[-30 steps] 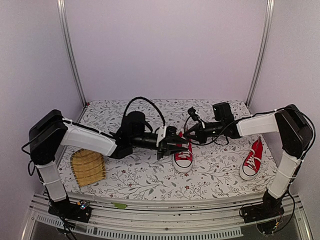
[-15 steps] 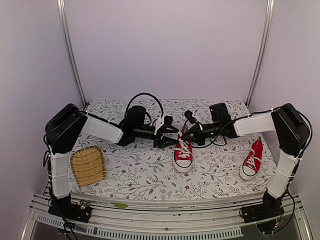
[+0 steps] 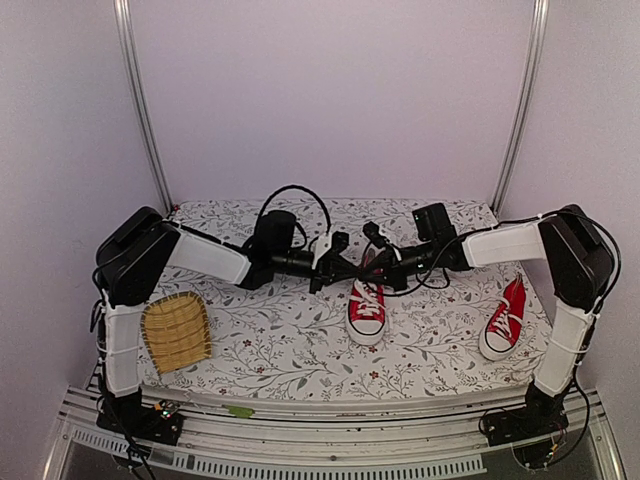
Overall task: Tie the shoes
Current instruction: Pass from the right arm to the left, then cross the half-tied shoelace with the shoelace loop.
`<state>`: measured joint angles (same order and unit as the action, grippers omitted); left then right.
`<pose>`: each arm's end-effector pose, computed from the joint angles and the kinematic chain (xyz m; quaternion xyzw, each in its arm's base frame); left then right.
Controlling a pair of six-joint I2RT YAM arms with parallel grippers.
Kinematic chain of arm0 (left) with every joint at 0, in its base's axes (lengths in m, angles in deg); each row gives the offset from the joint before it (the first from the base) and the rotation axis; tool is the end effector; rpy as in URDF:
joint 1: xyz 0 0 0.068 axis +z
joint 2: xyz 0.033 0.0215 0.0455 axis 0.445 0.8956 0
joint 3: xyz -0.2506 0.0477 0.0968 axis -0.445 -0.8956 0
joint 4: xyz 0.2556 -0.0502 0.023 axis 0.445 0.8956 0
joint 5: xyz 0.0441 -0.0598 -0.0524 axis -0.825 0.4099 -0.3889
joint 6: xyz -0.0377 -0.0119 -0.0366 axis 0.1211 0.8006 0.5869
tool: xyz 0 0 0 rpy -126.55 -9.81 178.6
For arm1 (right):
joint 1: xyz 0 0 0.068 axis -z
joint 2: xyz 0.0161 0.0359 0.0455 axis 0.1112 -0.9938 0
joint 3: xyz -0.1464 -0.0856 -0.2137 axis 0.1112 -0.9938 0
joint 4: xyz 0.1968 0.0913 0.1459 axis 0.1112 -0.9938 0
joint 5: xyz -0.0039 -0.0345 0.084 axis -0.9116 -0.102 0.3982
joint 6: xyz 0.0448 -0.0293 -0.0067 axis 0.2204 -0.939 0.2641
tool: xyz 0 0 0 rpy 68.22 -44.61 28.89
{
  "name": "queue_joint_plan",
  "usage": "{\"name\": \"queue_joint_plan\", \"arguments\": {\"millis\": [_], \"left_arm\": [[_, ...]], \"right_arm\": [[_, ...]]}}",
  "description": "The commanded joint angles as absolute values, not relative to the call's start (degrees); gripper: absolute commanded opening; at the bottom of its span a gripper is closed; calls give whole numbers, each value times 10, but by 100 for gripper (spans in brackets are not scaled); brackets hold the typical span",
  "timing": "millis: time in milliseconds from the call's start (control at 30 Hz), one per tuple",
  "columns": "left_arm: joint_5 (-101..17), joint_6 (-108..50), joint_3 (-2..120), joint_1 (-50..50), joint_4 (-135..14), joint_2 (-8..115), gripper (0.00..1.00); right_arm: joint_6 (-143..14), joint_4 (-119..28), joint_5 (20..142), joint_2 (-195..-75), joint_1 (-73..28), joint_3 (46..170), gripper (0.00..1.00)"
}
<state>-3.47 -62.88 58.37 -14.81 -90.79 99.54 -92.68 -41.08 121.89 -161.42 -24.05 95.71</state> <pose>0.3244 -0.3189 0.1622 0.5885 0.5062 -0.4073 0.4812 0.3234 0.2211 0.1749 -0.5181 0.6673 0.4020 0.3532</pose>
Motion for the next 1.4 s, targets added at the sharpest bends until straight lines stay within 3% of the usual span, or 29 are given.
{"name": "queue_joint_plan", "arguments": {"millis": [0, 100, 400, 600, 967, 1233, 1367], "left_arm": [[-35, -635, 580, -147, -910, 995, 0], [-54, -632, 551, -147, -945, 984, 0], [-81, -628, 524, -148, -993, 979, 0], [-77, -628, 520, -148, -993, 978, 0], [-71, -628, 516, -148, -995, 976, 0], [-72, -638, 518, -148, -985, 976, 0], [-71, -643, 522, -148, -978, 977, 0]], "right_arm": [[-926, -441, 1199, -1620, -245, 983, 9], [-918, -490, 1172, -1601, -244, 997, 18], [-860, -525, 1133, -1556, -234, 940, 18], [-818, -486, 1114, -1581, -232, 937, 31], [-809, -481, 1095, -1613, -232, 955, 33], [-797, -484, 1154, -1573, -208, 968, 34], [-787, -492, 1114, -1572, -199, 967, 36]]}}
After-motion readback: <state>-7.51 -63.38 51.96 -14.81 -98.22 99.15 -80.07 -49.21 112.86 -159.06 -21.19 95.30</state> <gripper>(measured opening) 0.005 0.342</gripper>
